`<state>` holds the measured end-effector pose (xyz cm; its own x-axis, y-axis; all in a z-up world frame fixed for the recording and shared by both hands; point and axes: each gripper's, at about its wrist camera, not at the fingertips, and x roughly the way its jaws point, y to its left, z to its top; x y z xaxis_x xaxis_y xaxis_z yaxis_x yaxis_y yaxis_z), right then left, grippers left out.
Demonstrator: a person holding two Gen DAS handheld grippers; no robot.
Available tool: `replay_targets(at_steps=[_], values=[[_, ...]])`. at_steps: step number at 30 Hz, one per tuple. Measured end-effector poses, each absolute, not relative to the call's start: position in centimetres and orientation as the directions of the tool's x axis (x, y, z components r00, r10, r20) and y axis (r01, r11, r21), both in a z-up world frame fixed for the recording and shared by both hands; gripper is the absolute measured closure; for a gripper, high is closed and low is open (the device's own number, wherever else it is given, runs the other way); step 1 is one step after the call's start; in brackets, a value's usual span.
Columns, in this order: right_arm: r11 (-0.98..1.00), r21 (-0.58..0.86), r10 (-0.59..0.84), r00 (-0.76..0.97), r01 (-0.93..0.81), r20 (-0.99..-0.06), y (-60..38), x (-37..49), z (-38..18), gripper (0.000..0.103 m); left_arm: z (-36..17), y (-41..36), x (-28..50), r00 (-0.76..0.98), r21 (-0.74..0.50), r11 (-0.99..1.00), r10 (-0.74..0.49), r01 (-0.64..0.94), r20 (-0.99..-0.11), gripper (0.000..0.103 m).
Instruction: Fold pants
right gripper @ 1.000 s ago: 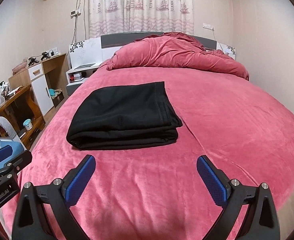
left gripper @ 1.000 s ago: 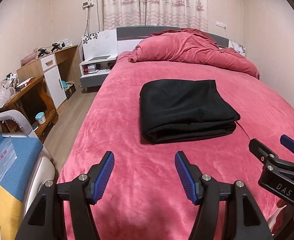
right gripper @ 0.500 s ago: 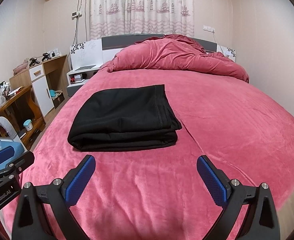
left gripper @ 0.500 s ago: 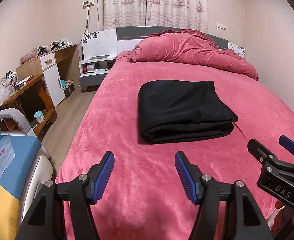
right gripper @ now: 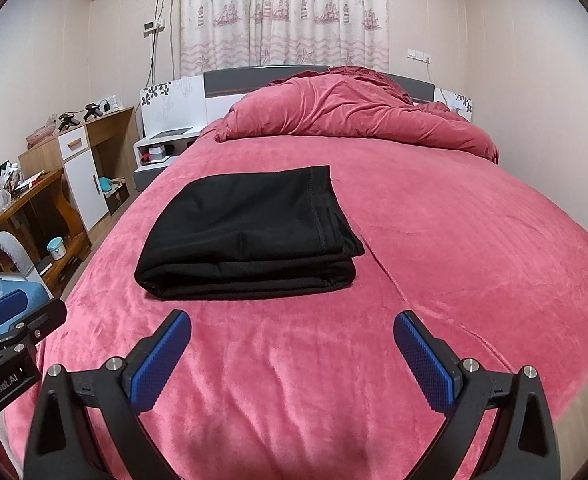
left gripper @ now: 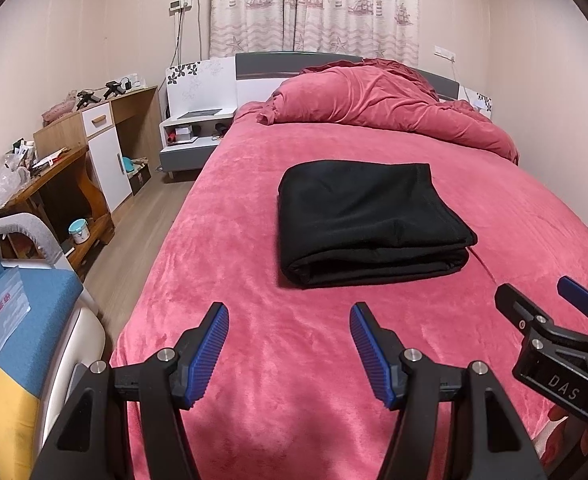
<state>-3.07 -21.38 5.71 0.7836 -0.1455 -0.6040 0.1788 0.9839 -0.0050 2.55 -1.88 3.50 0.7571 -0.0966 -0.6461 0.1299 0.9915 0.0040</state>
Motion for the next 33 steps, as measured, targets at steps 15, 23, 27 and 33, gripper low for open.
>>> replay_targets(at_steps=[15,23,27,33], values=[[0.984,0.0,-0.143,0.782,0.18,-0.607,-21.86,-3.09,5.75,0.001,3.46,-1.92,2.42,0.755,0.006,0.992,-0.091,0.124,-0.649,0.039],[0.984,0.001,-0.142,0.78,0.18,-0.61,-21.92,-3.03,5.72,0.001,3.52,-1.82,2.41,0.752,0.005,0.991,-0.098,0.133,-0.652,0.039],[0.983,0.002,-0.142,0.778,0.181,-0.612,-22.02,-2.99,5.62,0.001,3.56,-1.9,2.35,0.754,0.009,0.99,-0.1,0.138,-0.65,0.039],[0.982,-0.002,-0.148,0.775,0.186,-0.614,-21.96,-2.96,5.53,0.001,3.5,-2.08,2.37,0.747,0.002,0.989,-0.11,0.147,-0.656,0.039]])
